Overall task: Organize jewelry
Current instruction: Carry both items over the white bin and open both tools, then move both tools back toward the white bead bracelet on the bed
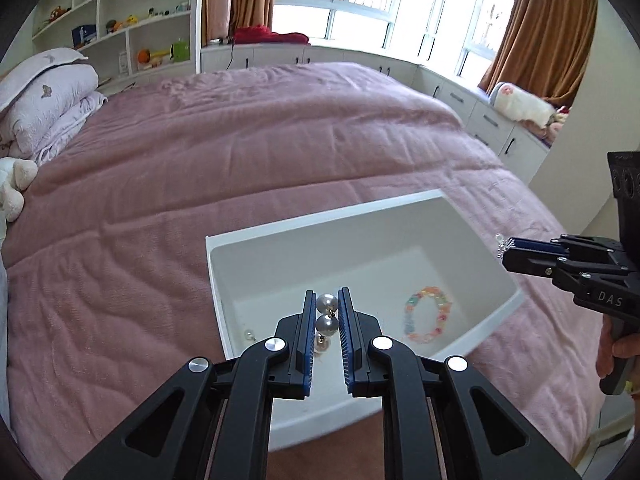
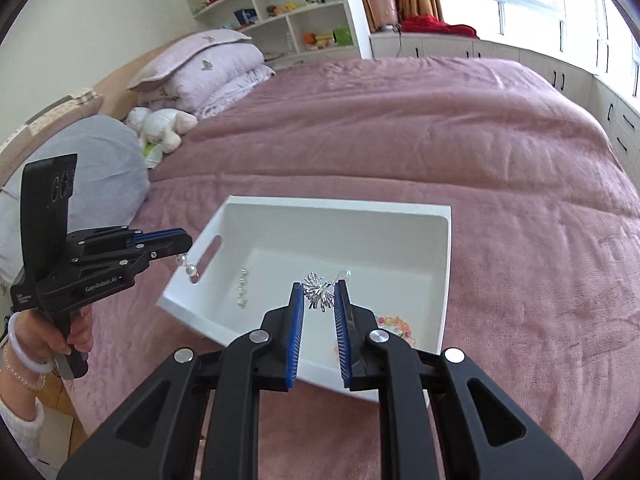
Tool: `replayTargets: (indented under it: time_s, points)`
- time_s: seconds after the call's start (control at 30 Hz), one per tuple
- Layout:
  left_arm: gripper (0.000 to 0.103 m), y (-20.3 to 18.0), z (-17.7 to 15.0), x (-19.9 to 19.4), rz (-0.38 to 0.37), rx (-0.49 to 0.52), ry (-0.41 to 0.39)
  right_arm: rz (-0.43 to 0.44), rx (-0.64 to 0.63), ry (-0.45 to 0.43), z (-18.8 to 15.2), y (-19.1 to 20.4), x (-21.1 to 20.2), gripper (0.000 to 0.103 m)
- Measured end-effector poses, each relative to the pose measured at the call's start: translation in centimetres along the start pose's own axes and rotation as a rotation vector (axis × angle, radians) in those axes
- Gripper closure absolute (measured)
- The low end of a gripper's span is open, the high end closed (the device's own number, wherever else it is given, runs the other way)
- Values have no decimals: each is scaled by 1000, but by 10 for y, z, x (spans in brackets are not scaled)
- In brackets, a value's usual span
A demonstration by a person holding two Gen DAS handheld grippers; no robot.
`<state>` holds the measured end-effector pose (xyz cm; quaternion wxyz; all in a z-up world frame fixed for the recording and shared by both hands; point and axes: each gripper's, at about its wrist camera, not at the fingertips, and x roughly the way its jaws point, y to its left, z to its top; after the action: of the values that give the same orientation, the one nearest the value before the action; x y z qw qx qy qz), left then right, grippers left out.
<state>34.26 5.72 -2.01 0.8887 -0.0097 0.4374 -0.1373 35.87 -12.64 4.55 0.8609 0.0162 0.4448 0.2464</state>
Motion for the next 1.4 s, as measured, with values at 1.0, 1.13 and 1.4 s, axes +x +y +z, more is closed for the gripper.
replayTargets:
  time_s: [1.0,1.13,1.4]
  points:
    - [35,-28,1,-17,25,10,-82,-44,12,-89,-9,0,-8,33]
    - [23,-36,-14,-59,34,64,-147,-15,-72,-158,-24,24,-49,26]
    - [21,-41,-85,-118,2,117,-176,110,-275,-150,-81,70,-87,26]
